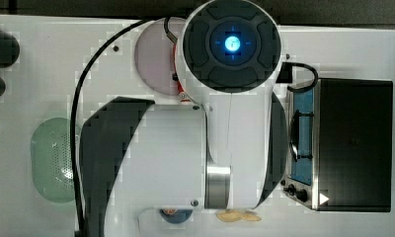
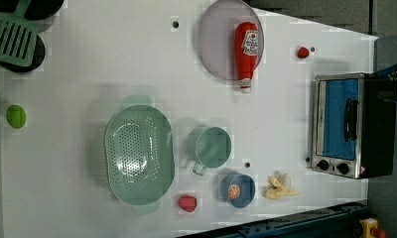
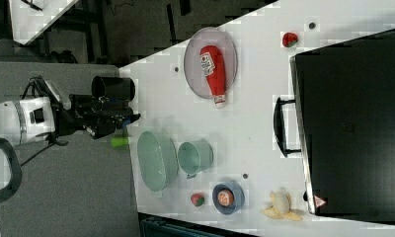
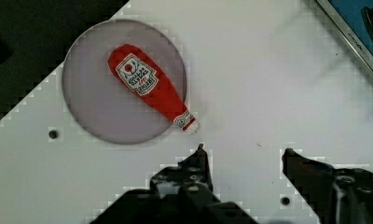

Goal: Pick ketchup from plate and place it on table.

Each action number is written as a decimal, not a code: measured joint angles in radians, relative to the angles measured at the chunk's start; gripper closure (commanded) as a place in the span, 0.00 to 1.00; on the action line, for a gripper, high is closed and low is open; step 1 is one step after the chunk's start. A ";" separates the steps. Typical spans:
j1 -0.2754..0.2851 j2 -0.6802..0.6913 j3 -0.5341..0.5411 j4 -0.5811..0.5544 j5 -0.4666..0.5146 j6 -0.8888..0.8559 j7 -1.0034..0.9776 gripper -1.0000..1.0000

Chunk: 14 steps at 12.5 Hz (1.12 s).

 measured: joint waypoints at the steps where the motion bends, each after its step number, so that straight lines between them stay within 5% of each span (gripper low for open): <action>1: -0.035 -0.028 0.029 -0.038 0.001 -0.040 0.006 0.21; 3: -0.076 -0.093 0.054 -0.111 0.017 -0.112 0.006 0.00; 8: -0.073 -0.072 0.055 -0.093 0.020 -0.044 0.013 0.00; 14: -0.064 0.169 0.106 -0.084 0.019 0.100 -0.058 0.00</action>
